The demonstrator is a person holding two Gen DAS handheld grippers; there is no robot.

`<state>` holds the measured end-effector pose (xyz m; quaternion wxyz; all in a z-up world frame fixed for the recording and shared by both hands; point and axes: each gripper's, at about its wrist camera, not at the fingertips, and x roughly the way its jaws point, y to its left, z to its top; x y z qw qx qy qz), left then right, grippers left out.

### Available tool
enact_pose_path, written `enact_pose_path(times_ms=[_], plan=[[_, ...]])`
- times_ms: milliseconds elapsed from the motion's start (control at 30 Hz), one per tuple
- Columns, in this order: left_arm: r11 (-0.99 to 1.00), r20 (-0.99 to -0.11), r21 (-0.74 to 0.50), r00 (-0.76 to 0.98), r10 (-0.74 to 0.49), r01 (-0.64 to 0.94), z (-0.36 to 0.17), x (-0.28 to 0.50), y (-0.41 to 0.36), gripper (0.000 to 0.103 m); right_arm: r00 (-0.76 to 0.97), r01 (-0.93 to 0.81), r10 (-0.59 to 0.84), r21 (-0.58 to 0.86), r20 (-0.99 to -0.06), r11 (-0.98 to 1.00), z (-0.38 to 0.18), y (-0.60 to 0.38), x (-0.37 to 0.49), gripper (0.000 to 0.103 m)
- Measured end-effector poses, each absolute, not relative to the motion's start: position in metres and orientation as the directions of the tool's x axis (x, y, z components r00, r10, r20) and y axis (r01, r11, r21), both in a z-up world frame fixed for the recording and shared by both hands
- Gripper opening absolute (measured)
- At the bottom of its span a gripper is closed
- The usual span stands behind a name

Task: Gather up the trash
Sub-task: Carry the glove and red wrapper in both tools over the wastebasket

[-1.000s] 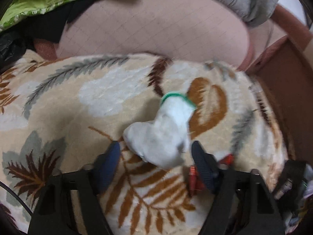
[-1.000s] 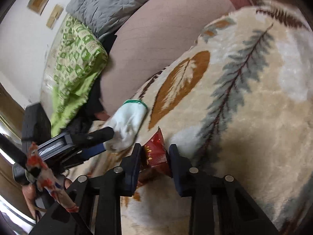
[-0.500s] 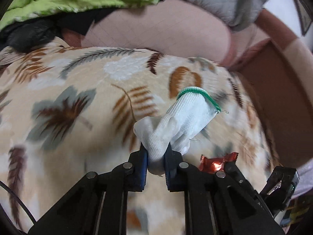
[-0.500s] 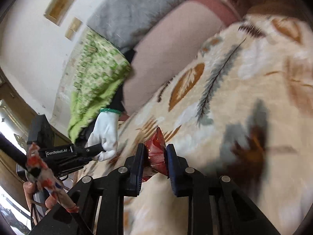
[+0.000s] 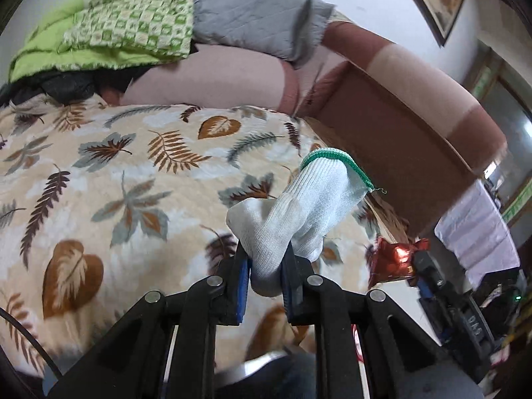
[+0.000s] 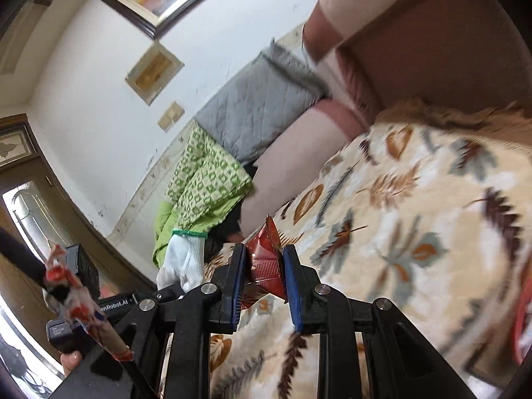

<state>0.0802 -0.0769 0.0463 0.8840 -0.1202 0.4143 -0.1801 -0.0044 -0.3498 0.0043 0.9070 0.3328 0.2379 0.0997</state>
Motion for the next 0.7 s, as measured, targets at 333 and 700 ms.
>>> enact_pose_path(times_ms=[333,700], plan=[[0.895,-0.652,-0.245,0.620,-0.436,0.372,0.071,-0.019,-0.147,0.016,0.913,0.089,0.151,0.546,-0.380,0.833,0.039,-0.391,-0.124,0.025],[0.870,-0.639,-0.194,0.614,-0.463,0.454,0.075,-0.060,-0.184,0.016,0.925,0.177,0.026,0.493,-0.378,0.852,0.058,-0.425,-0.185,0.025]])
